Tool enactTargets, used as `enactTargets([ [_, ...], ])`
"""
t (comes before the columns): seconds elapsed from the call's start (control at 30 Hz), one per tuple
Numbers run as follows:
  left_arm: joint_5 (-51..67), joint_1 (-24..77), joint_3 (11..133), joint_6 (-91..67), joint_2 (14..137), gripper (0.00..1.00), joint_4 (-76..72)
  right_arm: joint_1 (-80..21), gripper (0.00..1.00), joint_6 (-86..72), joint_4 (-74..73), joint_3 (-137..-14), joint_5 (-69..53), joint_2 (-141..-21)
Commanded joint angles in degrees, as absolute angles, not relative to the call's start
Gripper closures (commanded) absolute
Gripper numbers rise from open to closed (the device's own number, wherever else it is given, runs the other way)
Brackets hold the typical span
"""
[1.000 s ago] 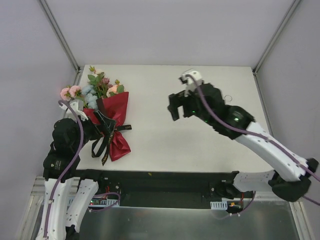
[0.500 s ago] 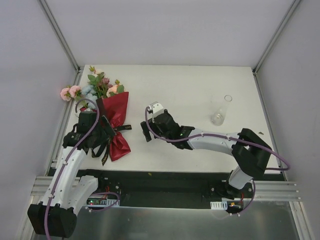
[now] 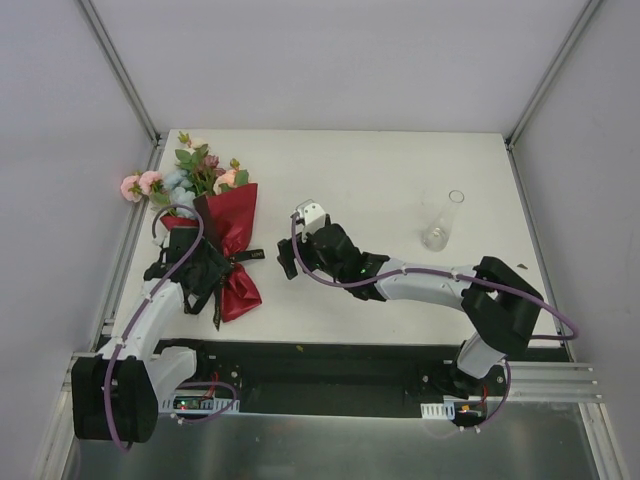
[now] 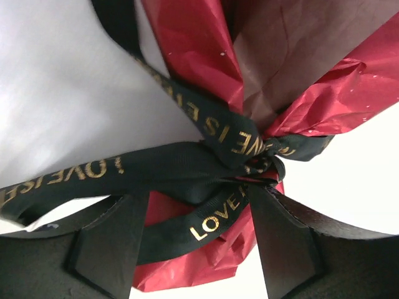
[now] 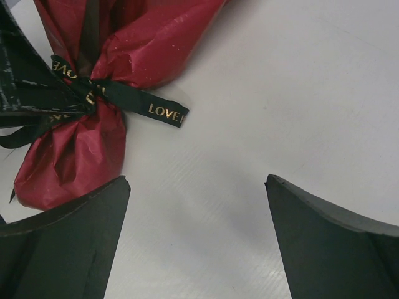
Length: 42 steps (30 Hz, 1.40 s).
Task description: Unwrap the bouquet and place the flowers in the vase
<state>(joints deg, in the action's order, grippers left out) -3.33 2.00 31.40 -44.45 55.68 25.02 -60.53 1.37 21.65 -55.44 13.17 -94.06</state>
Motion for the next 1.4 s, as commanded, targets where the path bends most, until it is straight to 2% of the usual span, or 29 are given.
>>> enactTargets([
  [0.0, 4.6, 1.8, 28.5, -47.8, 58.5, 0.36, 13.3, -60.8, 0.06, 3.4, 25.7, -55.8, 11.6, -92.2],
  [0.3, 15.0, 3.8, 28.2, -49.5, 57.8, 0.40, 6.4, -60.8, 0.06, 5.0, 24.5, -58.0, 8.0, -94.3],
  [0.47, 22.4, 3.8, 29.8, -46.7, 56.3, 0.33, 6.5, -60.9, 0.06, 5.5, 24.3, -58.3, 6.0, -94.9],
  [0.77, 7.6, 3.4, 32.3, -43.4, 40.2, 0.30, 21.2, -61.1, 0.10, 4.0, 25.3, -61.9, 1.2, -99.0],
  [0.87, 0.8, 3.2, 34.6, -42.6, 38.9, 0.33, 24.4, -61.8, 0.14, 3.3, 25.0, -65.2, 2.3, -102.5],
  [1.0, 0.3, 2.4, 37.8, -41.0, 40.2, 0.47, 27.2, -63.8, 0.21, 5.8, 22.7, -71.0, 3.2, -107.0],
  [1.13, 0.4, 1.8, 38.6, -40.7, 42.7, 0.48, 27.5, -64.2, 0.30, 7.1, 19.5, -75.8, 3.6, -110.5],
  [1.2, 0.9, 0.9, 38.2, -41.0, 44.1, 0.49, 27.5, -64.3, 0.39, 8.0, 18.9, -77.7, 3.6, -112.1],
  [1.3, 2.7, 0.4, 37.4, -41.8, 45.4, 0.49, 27.4, -64.5, 0.40, 9.3, 16.4, -80.1, 3.8, -114.3],
  [1.37, 3.3, 0.4, 36.9, -42.1, 46.1, 0.50, 27.5, -64.9, 0.50, 10.3, 15.4, -81.6, 3.9, -115.9],
])
